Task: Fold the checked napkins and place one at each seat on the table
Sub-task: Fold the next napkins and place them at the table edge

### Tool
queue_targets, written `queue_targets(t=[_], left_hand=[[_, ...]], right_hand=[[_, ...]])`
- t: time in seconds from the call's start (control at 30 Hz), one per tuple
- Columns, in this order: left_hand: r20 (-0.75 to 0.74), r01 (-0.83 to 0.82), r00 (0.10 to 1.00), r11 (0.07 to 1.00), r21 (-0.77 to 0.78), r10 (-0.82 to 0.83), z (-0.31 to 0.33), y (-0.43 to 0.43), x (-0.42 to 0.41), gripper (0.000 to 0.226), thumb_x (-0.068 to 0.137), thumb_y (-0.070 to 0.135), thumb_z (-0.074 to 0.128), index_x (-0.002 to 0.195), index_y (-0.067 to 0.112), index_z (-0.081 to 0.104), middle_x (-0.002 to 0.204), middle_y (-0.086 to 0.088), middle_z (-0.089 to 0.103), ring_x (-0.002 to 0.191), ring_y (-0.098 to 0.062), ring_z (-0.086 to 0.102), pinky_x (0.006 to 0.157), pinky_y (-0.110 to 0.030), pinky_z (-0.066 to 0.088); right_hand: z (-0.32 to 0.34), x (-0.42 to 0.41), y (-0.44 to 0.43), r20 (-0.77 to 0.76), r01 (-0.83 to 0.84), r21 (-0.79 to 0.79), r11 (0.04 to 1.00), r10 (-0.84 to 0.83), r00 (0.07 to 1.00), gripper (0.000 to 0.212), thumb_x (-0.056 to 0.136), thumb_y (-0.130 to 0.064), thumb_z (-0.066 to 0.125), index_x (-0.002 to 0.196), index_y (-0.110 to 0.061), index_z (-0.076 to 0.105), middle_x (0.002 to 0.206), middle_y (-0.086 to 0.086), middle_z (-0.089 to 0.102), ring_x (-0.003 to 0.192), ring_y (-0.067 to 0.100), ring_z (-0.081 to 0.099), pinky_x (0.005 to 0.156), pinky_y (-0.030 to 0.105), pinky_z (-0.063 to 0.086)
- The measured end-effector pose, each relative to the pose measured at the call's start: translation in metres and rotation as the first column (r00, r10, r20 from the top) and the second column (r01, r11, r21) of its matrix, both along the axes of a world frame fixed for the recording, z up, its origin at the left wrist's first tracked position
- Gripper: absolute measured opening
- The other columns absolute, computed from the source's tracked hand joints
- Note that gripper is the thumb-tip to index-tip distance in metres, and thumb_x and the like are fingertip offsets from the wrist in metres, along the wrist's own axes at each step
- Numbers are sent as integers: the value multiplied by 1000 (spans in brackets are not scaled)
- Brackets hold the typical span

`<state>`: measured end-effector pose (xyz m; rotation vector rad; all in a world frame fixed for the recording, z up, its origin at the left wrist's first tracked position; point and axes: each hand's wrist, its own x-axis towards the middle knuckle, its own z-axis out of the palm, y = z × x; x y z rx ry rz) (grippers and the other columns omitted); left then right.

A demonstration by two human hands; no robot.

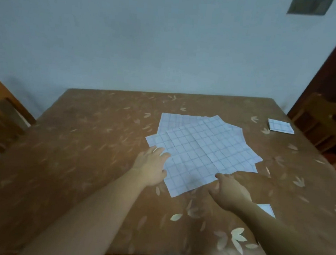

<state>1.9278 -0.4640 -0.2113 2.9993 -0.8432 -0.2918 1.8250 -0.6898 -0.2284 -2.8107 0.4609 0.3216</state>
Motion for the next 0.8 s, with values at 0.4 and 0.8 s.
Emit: queue_targets(t=[0.4,0.8], left_hand=[[-56,250,968,962,108,-245,-97,-108,123,56,102,26,32,155,29,12,165,1,3,151,-20,-3,119,-45,14],[-36,375,927,926,43,-373,-172,-163,199,65,98,43,31,155,32,1,164,9,-7,150,-12,-9,121,-46,1]], right_hand=[[-97,106,-51,54,157,27,987,-158,986,73,97,-53,40,152,-11,18,161,7,20,149,24,17,118,41,21],[-168,145,-76,130,85,-43,995,-79,988,87,92,-70,15,156,-13,-2,165,6,-7,151,22,-12,122,42,-7]])
